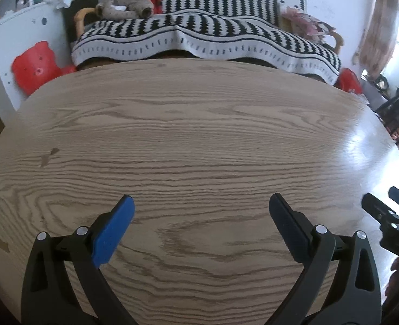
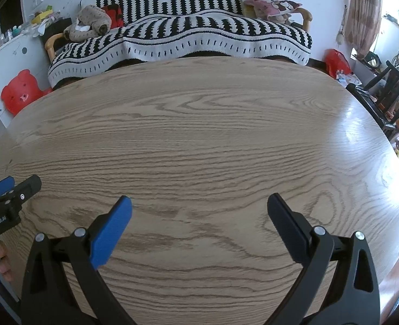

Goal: Collect trash

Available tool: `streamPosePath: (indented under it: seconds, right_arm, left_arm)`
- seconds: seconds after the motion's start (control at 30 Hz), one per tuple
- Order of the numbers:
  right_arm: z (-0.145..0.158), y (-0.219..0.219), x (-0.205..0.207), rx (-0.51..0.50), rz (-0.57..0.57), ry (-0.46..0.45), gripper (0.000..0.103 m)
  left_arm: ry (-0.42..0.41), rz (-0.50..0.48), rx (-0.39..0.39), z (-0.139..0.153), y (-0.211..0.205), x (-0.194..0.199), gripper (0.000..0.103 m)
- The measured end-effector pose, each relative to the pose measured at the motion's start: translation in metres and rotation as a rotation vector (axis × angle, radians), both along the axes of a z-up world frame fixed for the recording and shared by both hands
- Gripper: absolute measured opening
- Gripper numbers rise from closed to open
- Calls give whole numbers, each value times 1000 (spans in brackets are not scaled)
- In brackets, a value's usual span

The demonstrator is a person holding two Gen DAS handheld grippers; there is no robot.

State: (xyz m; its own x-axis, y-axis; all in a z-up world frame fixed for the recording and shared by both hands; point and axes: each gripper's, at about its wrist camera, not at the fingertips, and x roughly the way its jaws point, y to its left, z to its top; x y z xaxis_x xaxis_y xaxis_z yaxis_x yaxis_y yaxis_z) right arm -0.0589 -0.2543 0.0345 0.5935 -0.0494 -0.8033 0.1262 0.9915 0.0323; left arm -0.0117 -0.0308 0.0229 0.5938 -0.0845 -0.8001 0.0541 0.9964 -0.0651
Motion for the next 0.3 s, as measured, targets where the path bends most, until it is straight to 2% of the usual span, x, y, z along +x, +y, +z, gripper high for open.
streamPosePath:
  seconds: [0.07, 0.23, 0.3]
  right_arm:
    - [0, 0, 0, -1, 0, 0, 97]
    - [-6, -3, 6, 0, 3, 2, 97]
    - [-8, -6, 10, -2, 6, 3, 97]
  left_arm:
    - [3, -13, 0, -1, -2, 1, 97]
    - [-73, -2, 84, 5, -7, 0, 97]
    - [-74, -11, 98, 4, -9, 1, 97]
